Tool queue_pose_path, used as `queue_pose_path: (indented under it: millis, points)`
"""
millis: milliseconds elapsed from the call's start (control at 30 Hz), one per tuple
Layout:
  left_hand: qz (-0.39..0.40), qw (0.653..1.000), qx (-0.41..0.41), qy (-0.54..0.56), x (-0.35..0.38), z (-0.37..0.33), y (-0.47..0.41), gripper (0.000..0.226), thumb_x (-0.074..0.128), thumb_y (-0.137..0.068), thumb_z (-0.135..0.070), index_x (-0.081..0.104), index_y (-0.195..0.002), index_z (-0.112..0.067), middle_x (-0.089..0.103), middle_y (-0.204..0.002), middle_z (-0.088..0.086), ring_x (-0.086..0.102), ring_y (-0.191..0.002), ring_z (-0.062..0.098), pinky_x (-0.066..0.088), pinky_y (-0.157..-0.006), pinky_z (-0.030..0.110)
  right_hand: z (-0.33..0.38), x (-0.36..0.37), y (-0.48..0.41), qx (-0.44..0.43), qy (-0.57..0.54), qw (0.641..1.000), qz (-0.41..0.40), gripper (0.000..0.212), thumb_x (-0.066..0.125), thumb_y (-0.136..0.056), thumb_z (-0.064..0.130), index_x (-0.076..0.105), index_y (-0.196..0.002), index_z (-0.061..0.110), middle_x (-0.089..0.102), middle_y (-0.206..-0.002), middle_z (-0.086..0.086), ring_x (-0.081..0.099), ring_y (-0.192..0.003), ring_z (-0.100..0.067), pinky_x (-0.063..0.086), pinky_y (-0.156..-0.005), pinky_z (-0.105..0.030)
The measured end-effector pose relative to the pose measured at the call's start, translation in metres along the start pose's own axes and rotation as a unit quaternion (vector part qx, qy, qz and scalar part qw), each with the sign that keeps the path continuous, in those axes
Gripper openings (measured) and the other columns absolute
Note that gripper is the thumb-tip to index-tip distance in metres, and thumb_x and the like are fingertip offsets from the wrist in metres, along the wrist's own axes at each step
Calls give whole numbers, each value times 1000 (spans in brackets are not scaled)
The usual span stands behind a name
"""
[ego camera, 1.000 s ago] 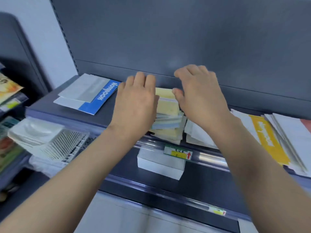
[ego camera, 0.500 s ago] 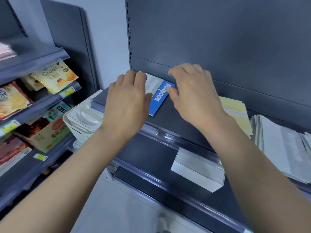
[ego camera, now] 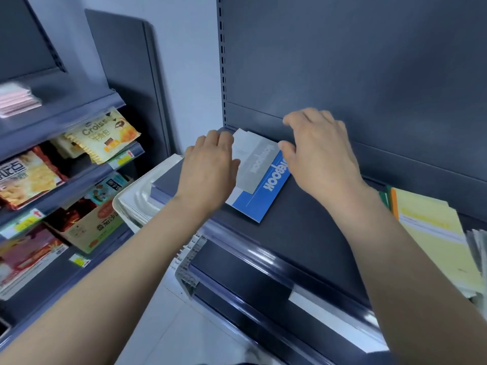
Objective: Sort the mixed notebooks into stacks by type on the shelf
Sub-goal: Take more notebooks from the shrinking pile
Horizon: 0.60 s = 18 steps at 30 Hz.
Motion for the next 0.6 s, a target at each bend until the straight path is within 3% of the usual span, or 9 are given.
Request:
queue_pose_path:
  millis: [133,300,600]
  points:
    - [41,999,-14,26,32,14,-22,33,54,-92,-24,49,-119,-5,54,-112,13,50,-101,32,39,-82,37,-8,16,-16,17,4,1000,8,25,46,-95,18,50,-119,12,53,-119,-6,45,-109,-26,31,-90,-34]
    - [141,988,-55,41,82,46,-40,38,55,-92,-29,47,-119,-3,51,-118,14,49,-104,32,45,-83,42,-13,43,-36,56,22,998,26,25,51,-91,12,52,-116,11,54,-115,-5,47,-106,-25,33,-88,-34]
    - [287,953,-66,68,140,84,-68,65,62,-84,-49,39,-124,-2,45,-125,16,47,-114,33,43,-85,40,-5,81,-54,164,41,984,65,26,49,-91,13,52,-117,10,54,-118,-7,47,-108,-26,34,-88,-35]
Point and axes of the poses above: each hand's wrist, its own y-axis away from the middle knuckle, its own x-axis out of the palm, z = x × y, the point moved 7 cm from there along -y, towards the middle knuckle
